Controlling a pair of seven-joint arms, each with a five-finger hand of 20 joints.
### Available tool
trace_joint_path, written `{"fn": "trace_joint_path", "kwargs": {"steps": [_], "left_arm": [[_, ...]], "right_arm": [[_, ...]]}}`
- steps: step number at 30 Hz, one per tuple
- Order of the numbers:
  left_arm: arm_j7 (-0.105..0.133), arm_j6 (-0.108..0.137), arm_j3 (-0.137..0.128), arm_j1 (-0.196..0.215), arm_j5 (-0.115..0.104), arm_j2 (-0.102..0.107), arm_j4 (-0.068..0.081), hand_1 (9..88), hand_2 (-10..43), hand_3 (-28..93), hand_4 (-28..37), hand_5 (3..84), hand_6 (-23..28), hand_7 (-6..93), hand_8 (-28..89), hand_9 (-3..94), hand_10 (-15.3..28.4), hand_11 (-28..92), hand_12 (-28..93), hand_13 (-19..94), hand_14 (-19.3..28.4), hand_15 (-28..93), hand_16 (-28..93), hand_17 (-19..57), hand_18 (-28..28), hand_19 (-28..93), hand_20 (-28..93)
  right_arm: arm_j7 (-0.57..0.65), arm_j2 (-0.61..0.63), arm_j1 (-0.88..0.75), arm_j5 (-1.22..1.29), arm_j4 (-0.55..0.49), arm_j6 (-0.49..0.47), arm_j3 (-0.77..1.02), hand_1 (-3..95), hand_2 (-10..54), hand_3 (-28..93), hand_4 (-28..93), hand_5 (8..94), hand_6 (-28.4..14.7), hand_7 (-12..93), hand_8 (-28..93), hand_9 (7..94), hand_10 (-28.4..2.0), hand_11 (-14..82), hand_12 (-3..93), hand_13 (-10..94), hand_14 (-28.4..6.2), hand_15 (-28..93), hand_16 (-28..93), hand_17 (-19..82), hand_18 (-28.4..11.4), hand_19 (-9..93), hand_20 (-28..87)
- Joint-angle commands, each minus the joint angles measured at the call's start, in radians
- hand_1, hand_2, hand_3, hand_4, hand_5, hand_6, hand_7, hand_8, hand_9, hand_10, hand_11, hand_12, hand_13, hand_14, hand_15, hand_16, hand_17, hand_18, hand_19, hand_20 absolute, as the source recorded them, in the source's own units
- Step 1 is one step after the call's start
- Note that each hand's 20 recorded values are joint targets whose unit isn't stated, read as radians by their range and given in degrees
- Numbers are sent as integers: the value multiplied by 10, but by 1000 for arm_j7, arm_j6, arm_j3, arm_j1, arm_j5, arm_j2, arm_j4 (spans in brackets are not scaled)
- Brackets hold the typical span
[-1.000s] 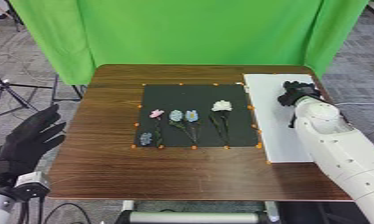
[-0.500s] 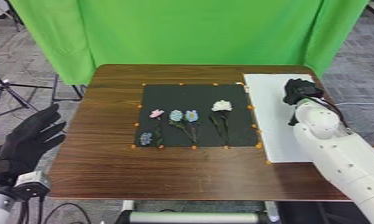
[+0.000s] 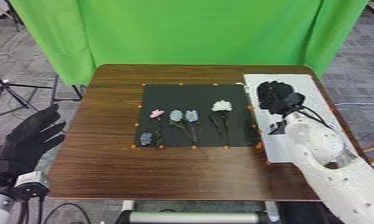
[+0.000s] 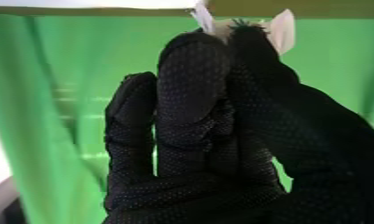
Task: Arrange flowers
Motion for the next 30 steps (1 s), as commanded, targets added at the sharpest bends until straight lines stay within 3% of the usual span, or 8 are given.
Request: {"fn": "trace_joint_path", "kwargs": {"steps": [1, 6, 14, 20, 26, 30], "left_arm": [[-3, -7, 4, 1, 0, -10, -2, 207, 7, 700, -283, 212, 7, 217, -109, 181, 91, 127, 186, 149, 115, 165, 68, -110, 184, 375, 92], [-3, 0, 4, 5, -4, -8, -1, 207, 7, 701, -283, 212, 7, 217, -109, 181, 91, 126, 186, 149, 115, 166, 68, -110, 184, 375, 92], [-8, -8, 6, -4, -2, -10, 1, 207, 6, 701, -283, 211, 7, 217, -109, 181, 91, 127, 186, 150, 115, 166, 67, -110, 184, 375, 92], [-10, -4, 3, -1, 0, -13, 1, 208, 6, 702, -283, 212, 7, 218, -109, 181, 91, 128, 187, 150, 115, 164, 67, -110, 184, 375, 92], [-9, -5, 2, -2, -2, -9, 2, 208, 7, 700, -283, 212, 7, 217, -109, 181, 91, 128, 186, 150, 116, 166, 68, -110, 184, 375, 92], [-9, -7, -1, 2, -2, -12, 1, 208, 7, 700, -283, 212, 7, 217, -109, 181, 91, 128, 185, 150, 116, 166, 67, -110, 184, 375, 92]], "right_arm": [[-31, -73, -84, -71, -27, 28, -55, 509, -95, 854, -264, 616, 20, 617, 45, 781, -62, 292, 533, 796, -4, 492, 403, 357, -163, 800, 431], [-22, -100, -96, -68, -31, 34, -64, 502, -95, 856, -258, 615, 22, 618, 50, 781, -61, 291, 533, 788, -8, 505, 397, 349, -165, 799, 435], [10, -115, -84, -115, -20, 34, -79, 498, -95, 852, -267, 607, 23, 620, 61, 771, -61, 291, 539, 769, -11, 523, 398, 334, -166, 796, 439], [12, -111, -96, -98, -36, -42, -37, 444, -95, 821, -281, 518, 12, 611, 42, 676, -65, 292, 507, 679, -15, 557, 373, 278, -162, 761, 442], [-19, -101, -103, -81, -47, -124, 8, 378, -95, 852, -283, 479, 3, 546, 2, 559, -90, 414, 332, 611, -36, 578, 302, 234, -164, 732, 446], [-51, -96, -117, -54, -65, -150, 33, 342, -95, 882, -282, 480, 0, 525, -197, 528, -97, 430, 285, 586, -50, 607, 234, 211, -170, 721, 453]]}}
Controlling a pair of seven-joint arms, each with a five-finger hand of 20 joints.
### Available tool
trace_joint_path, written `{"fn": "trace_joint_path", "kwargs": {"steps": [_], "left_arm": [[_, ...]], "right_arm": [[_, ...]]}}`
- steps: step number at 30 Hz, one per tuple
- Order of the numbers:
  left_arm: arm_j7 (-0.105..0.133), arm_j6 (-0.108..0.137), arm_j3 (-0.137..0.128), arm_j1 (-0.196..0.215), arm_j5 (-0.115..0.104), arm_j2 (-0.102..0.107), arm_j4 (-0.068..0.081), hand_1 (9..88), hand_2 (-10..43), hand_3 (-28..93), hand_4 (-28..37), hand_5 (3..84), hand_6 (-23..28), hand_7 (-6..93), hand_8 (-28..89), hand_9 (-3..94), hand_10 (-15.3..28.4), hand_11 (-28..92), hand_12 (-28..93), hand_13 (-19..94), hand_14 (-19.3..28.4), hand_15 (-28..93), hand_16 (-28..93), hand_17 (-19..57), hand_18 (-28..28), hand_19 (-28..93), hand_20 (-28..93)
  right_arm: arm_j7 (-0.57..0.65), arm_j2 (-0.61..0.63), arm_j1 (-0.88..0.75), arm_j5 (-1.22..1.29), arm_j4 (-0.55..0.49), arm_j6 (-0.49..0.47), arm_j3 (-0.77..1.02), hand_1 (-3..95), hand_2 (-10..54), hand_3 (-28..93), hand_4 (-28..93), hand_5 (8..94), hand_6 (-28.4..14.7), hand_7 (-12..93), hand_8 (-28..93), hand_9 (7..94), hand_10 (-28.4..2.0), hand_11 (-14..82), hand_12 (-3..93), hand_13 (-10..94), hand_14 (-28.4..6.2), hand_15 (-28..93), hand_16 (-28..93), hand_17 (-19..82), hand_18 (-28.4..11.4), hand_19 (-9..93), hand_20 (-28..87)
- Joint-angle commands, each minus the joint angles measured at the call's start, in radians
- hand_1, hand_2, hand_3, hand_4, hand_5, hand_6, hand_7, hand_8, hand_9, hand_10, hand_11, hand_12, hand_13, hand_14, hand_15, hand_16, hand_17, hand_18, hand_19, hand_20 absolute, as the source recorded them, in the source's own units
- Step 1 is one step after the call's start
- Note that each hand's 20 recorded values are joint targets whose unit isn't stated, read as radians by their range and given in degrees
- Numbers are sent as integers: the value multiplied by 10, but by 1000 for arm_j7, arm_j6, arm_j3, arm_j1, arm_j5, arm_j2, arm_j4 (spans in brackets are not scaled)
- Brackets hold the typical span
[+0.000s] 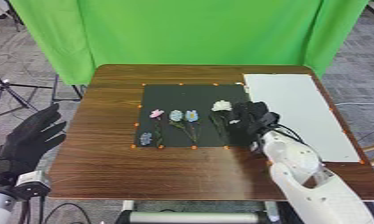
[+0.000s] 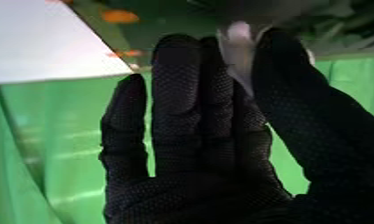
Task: Arrange flowers
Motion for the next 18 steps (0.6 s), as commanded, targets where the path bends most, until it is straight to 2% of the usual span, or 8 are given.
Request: {"fn": "trace_joint_path", "kwargs": {"steps": [1, 7, 9, 13, 14, 16, 18], "left_arm": [[-5, -6, -6, 9, -1, -7, 0, 207, 7, 701, -283, 212, 7, 217, -109, 181, 91, 127, 185, 150, 117, 166, 67, -110, 184, 376, 92], [-3, -8, -8, 10, 0, -10, 0, 207, 6, 701, -283, 212, 7, 215, -108, 181, 91, 126, 186, 149, 116, 166, 67, -110, 184, 376, 92], [-4, -6, -9, 10, 0, -10, 0, 207, 7, 700, -283, 212, 7, 216, -108, 181, 91, 125, 186, 150, 116, 166, 67, -110, 184, 376, 92], [-8, -12, -12, 7, -1, -12, 1, 208, 6, 702, -283, 212, 8, 216, -108, 181, 91, 126, 186, 150, 116, 166, 67, -110, 184, 376, 92], [-3, -7, -11, 11, -2, -10, 1, 208, 6, 702, -283, 212, 7, 216, -108, 181, 91, 126, 186, 150, 116, 167, 67, -110, 184, 376, 92], [-3, -7, -10, 6, -1, -11, 1, 207, 6, 702, -283, 212, 7, 216, -108, 181, 91, 126, 186, 150, 116, 167, 67, -110, 184, 376, 91], [7, 4, -2, 2, 0, -9, 3, 208, 6, 701, -283, 212, 8, 216, -108, 181, 91, 127, 186, 149, 116, 167, 67, -110, 184, 376, 91]], "right_arm": [[-58, 20, -33, 30, -37, -33, 48, 337, -95, 882, -282, 476, -1, 524, -206, 523, -96, 429, 284, 582, -50, 608, 231, 208, -171, 721, 454], [-98, 21, -64, 66, -95, -87, 95, 270, -95, 868, -283, 424, -16, 450, -202, 479, -112, 371, 264, 537, -66, 612, 219, 175, -181, 710, 462], [-112, 19, -73, 108, -122, -137, 128, 255, -95, 869, -283, 409, -21, 424, -191, 461, -118, 342, 259, 515, -73, 596, 211, 159, -185, 704, 467], [-92, 9, -73, 308, -156, -264, 205, 212, -95, 863, -283, 376, -32, 376, -167, 427, -127, 301, 262, 473, -84, 553, 200, 130, -195, 686, 480], [-119, 3, -74, 331, -156, -293, 233, 204, -95, 862, -283, 357, -35, 356, -160, 408, -131, 279, 261, 451, -91, 538, 198, 116, -198, 676, 483], [-165, -8, -86, 421, -155, -298, 286, 190, -95, 854, -280, 328, -43, 324, -148, 376, -135, 245, 262, 407, -98, 496, 187, 93, -200, 644, 479], [-198, -32, -102, 586, -152, -288, 346, 179, -78, 846, -270, 307, -53, 295, -128, 337, -142, 209, 267, 359, -99, 422, 185, 89, -196, 611, 455]]}}
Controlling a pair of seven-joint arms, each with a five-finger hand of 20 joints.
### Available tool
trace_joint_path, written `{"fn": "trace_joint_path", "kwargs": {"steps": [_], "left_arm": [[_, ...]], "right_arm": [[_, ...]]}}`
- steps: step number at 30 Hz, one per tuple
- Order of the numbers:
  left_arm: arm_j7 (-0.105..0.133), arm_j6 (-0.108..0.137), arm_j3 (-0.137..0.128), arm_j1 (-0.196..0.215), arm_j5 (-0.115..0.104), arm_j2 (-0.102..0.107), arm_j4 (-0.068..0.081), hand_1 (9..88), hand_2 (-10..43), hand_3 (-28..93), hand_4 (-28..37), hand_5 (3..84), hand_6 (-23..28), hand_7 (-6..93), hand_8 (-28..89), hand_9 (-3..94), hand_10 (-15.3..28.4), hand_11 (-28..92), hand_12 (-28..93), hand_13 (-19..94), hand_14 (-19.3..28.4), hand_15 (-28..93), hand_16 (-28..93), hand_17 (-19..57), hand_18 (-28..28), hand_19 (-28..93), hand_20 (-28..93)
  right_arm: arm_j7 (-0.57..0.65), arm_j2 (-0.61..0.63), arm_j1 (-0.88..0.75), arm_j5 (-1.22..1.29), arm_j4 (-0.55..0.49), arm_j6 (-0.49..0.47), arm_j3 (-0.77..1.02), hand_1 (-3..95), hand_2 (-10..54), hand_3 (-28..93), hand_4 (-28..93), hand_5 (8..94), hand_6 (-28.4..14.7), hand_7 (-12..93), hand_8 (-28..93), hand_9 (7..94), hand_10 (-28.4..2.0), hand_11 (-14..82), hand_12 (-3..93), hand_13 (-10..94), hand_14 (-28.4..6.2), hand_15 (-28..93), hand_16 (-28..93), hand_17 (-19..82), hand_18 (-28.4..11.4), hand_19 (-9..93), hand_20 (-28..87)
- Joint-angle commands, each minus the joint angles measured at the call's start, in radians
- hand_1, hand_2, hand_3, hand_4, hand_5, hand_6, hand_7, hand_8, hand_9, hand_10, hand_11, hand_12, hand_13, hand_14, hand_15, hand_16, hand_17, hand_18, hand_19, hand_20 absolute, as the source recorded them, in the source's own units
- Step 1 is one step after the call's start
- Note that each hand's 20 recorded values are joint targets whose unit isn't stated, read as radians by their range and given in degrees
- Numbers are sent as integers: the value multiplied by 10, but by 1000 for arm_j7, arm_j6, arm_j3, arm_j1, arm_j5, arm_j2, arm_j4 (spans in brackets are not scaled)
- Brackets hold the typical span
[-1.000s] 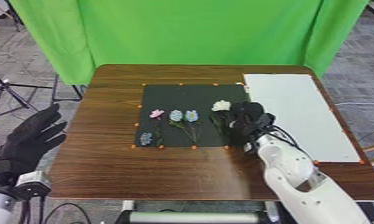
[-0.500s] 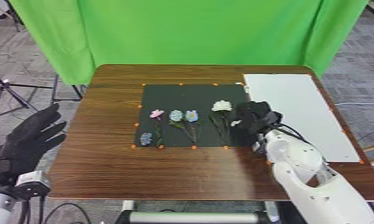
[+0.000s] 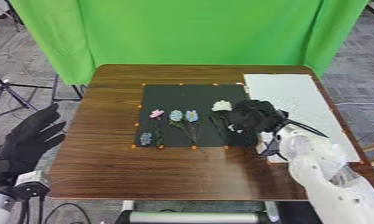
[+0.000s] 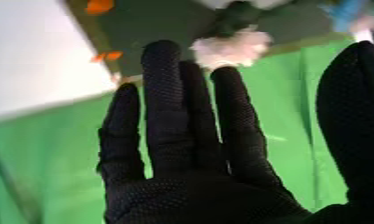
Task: Arrange flowers
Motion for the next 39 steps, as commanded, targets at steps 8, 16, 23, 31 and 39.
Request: {"fn": "trace_joint_path", "kwargs": {"steps": [8, 16, 23, 31, 39], "left_arm": [[34, 0, 38, -56, 3, -12, 15, 209, 6, 702, -283, 211, 8, 216, -108, 173, 91, 123, 186, 140, 112, 160, 69, -110, 184, 375, 90], [41, -40, 63, -147, 9, -23, 24, 197, -11, 690, -283, 200, 5, 190, -101, 141, 81, 76, 199, 100, 98, 76, 93, -121, 195, 356, 80], [9, -97, 96, -178, -7, -59, 39, 189, -32, 649, -283, 166, -1, 149, -77, 124, 72, -2, 236, 93, 109, 26, 112, -144, 224, 343, 56], [31, -94, 134, -190, -36, -83, 48, 188, -43, 670, -283, 165, 5, 166, -79, 129, 75, 6, 262, 102, 107, 41, 121, -145, 216, 348, 58], [28, -95, 144, -193, -30, -102, 45, 192, -39, 658, -283, 165, 4, 167, -81, 128, 75, 8, 257, 101, 107, 42, 117, -145, 222, 346, 57]], "right_arm": [[-24, -218, -54, 1271, 58, -152, 369, 137, 16, 813, -245, 281, -43, 131, -91, 289, -133, 40, 246, 234, -115, 43, 344, 47, -186, 337, 250], [13, -293, -187, 1367, -14, -120, 421, 80, 34, 738, -260, 223, -24, 44, -62, 212, -109, -29, 208, 138, -128, -94, 329, -25, -201, 212, 158], [39, -430, -266, 1300, -62, -71, 459, 84, 10, 754, -256, 267, -50, 84, -57, 232, -125, -13, 224, 148, -124, -87, 341, -36, -194, 231, 152], [64, -446, -305, 1285, -81, -65, 473, 101, 3, 759, -250, 271, -49, 77, -68, 270, -135, 3, 237, 178, -122, -56, 357, -27, -197, 263, 165], [60, -458, -299, 1259, -83, -58, 462, 105, 4, 759, -248, 251, -31, 59, -66, 259, -120, -6, 229, 172, -119, -59, 357, -24, -190, 251, 161]]}}
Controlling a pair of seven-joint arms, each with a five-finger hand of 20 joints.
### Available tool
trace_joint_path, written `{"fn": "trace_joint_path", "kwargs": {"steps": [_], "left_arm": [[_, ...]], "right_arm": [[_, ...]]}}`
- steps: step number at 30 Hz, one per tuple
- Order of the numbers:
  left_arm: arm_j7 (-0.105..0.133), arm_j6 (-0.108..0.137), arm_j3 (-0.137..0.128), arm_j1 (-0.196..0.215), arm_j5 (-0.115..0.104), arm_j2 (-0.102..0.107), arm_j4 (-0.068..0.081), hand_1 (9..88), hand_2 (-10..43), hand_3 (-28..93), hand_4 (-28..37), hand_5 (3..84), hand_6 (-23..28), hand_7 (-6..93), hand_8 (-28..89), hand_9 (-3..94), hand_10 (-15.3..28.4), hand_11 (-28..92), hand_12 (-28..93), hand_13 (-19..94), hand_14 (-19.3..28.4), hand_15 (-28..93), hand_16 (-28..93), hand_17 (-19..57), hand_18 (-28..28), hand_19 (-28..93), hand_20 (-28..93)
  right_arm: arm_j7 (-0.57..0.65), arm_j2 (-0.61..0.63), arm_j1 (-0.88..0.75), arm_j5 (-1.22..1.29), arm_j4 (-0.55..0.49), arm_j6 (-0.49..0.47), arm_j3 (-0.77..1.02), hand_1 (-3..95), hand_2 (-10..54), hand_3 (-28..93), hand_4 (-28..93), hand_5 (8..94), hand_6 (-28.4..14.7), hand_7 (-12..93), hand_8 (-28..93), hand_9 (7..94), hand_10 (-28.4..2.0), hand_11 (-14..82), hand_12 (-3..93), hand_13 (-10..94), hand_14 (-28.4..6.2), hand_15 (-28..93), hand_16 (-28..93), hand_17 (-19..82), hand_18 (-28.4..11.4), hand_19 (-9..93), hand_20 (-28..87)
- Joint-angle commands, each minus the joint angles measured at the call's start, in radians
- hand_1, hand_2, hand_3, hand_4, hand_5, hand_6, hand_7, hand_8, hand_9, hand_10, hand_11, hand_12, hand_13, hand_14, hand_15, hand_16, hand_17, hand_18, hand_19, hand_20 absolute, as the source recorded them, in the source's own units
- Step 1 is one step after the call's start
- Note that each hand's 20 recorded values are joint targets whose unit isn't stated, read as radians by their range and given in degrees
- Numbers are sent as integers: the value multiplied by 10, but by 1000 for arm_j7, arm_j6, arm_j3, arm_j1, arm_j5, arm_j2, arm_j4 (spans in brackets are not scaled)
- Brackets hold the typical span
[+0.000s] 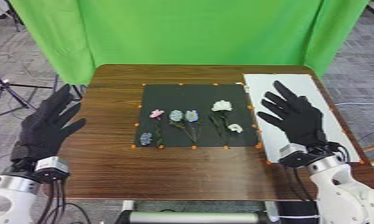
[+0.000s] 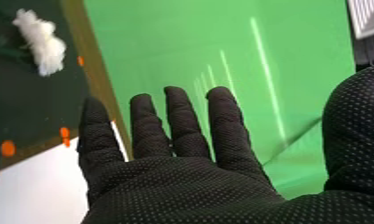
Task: Arrange flowers
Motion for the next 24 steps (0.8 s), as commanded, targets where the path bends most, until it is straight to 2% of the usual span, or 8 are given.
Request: {"fn": "trace_joint_path", "kwargs": {"steps": [1, 3, 8, 12, 14, 16, 20, 24], "left_arm": [[-8, 6, 5, 17, -2, -35, -9, 192, -39, 658, -283, 165, 4, 166, -81, 128, 75, 7, 256, 101, 107, 41, 117, -145, 223, 346, 57], [-4, 16, 17, 17, 1, -32, -4, 189, -41, 666, -283, 165, 4, 166, -81, 129, 75, 6, 256, 102, 108, 40, 116, -145, 223, 347, 56], [-3, 5, 30, -23, 15, -20, 6, 192, -36, 674, -283, 168, 5, 169, -80, 132, 76, 13, 259, 104, 107, 49, 120, -142, 212, 349, 58], [-16, 27, 33, 7, 8, -51, -6, 195, -31, 676, -283, 171, 7, 171, -82, 134, 78, 24, 260, 104, 106, 59, 119, -142, 209, 351, 63], [-26, 14, 31, 13, 10, -61, -6, 196, -30, 679, -283, 173, 7, 172, -83, 136, 78, 29, 257, 106, 106, 62, 118, -142, 209, 351, 64], [-37, 2, 29, -5, 15, -58, 1, 197, -28, 678, -283, 174, 7, 174, -84, 136, 79, 33, 253, 106, 106, 65, 116, -141, 208, 351, 65], [-28, -1, 30, -33, 24, -50, 3, 198, -26, 678, -283, 174, 7, 174, -86, 136, 78, 39, 247, 106, 106, 67, 113, -139, 207, 352, 67], [-37, 6, 20, 6, 13, -77, -11, 198, -24, 680, -283, 165, 3, 174, -86, 136, 78, 41, 244, 107, 106, 69, 111, -138, 208, 354, 67]], "right_arm": [[7, -13, -14, 8, -11, -1, -13, 105, 5, 759, -249, 251, -31, 60, -65, 258, -120, -6, 228, 172, -119, -59, 358, -24, -189, 251, 162], [5, -11, -27, 9, -20, 1, -11, 106, 7, 759, -249, 256, -32, 67, -64, 260, -124, -3, 230, 174, -118, -58, 360, -24, -190, 254, 165], [-13, 0, -33, 40, -25, 28, -14, 106, 8, 760, -249, 271, -37, 81, -64, 276, -128, 5, 236, 190, -119, -45, 367, -12, -193, 273, 178], [-18, -11, -34, 33, -21, 64, -39, 107, 6, 768, -248, 279, -33, 89, -68, 284, -125, 8, 239, 198, -118, -37, 370, -8, -194, 277, 183], [-18, -14, -46, 32, -27, 49, -33, 110, 5, 770, -248, 283, -30, 93, -70, 286, -123, 9, 239, 200, -118, -35, 370, -8, -194, 278, 185], [-28, -7, -52, 18, -33, 59, -32, 111, 4, 772, -249, 284, -28, 95, -73, 287, -121, 9, 241, 200, -117, -33, 370, -7, -193, 278, 186], [-47, -22, -46, 24, -32, 68, -32, 111, 4, 774, -249, 282, -27, 96, -76, 287, -121, 9, 241, 200, -117, -32, 368, -5, -192, 273, 185], [-45, -30, -45, 23, -27, 71, -43, 111, 0, 779, -248, 281, -34, 95, -76, 285, -122, 8, 242, 198, -115, -33, 367, -4, -189, 269, 184]]}}
